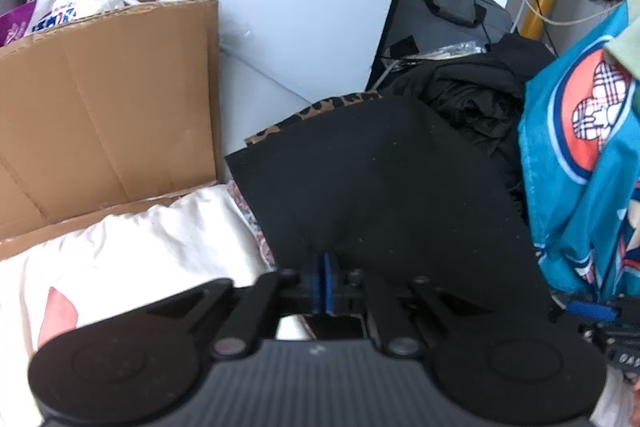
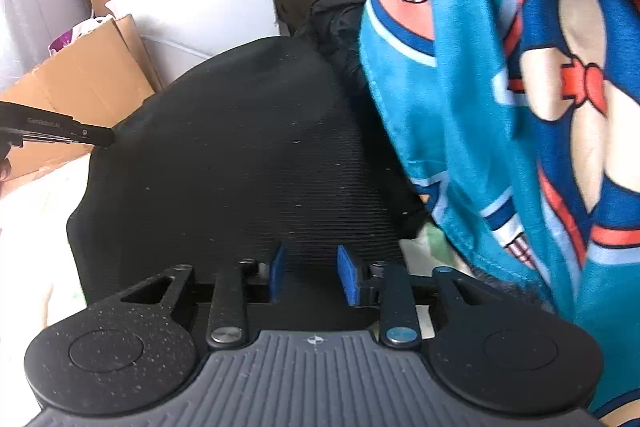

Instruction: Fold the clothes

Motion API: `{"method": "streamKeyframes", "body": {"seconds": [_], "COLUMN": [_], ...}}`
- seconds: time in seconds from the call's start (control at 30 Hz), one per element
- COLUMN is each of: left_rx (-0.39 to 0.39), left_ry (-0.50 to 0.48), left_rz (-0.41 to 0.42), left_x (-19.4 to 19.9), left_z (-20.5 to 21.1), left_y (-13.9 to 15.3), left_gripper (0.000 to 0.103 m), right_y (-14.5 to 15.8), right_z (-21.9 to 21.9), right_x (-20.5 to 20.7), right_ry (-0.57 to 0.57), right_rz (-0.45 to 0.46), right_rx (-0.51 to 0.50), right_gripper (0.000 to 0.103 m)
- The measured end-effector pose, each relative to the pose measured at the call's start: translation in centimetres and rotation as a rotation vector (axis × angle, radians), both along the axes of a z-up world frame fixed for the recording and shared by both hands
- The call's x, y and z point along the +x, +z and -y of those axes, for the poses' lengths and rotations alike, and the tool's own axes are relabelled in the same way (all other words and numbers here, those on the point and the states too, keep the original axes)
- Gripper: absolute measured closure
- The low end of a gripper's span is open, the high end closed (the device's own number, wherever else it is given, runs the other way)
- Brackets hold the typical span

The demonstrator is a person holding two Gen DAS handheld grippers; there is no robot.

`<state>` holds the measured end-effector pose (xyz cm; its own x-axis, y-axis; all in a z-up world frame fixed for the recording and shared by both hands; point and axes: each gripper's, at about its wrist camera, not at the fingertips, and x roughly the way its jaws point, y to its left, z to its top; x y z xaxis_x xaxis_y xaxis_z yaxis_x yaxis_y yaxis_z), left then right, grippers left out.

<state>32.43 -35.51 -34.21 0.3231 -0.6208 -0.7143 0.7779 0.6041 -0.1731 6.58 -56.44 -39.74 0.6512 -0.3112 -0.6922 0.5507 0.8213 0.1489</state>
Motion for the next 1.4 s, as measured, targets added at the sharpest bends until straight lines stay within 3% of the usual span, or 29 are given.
{"method": "streamKeyframes", "body": {"seconds": [0.03,0.23,0.33,0.5,0.63,0.9,1.17,1.4], "left_rx": [-0.005,-0.02,-0.017,0.031,0.042,0.096,0.154,0.181], "left_ry": [0.004,0.008,0.028,0.103,0.134,0.159,0.151,0.159], "left_rz": [-0.004,-0.075,-0.101,-0.131,-0.15,-0.17,-0.185,-0.189], "left_x": [-0.1,-1.3,-1.9,-2.8,-3.3,-4.2,-5.8,-7.3], "left_z": [-0.2,-1.4,-2.4,-3.8,-4.7,-5.8,-7.5,-9.3], "left_y": [0.2,1.2,1.9,3.3,5.1,9.2,13.7,19.1], "left_gripper": [0.072,0.049,0.037,0.029,0.016,0.009,0.001,0.001], "right_y": [0.1,0.6,0.8,2.1,4.0,7.9,11.7,16.2], "right_z": [-0.2,-1.2,-1.6,-1.8,-2.3,-2.5,-3.2,-3.8], "right_x": [0.1,0.5,0.7,1.4,1.9,2.4,1.6,1.0], "right_ry": [0.003,0.008,0.002,-0.006,-0.004,0.005,-0.021,-0.024], "right_rz": [0.001,0.01,0.013,-0.004,-0.004,-0.064,-0.108,-0.112], "right_rx": [0.004,0.034,0.045,0.074,0.078,0.143,0.198,0.247], "right_gripper": [0.064,0.055,0.043,0.022,0.016,0.001,0.001,0.0]}}
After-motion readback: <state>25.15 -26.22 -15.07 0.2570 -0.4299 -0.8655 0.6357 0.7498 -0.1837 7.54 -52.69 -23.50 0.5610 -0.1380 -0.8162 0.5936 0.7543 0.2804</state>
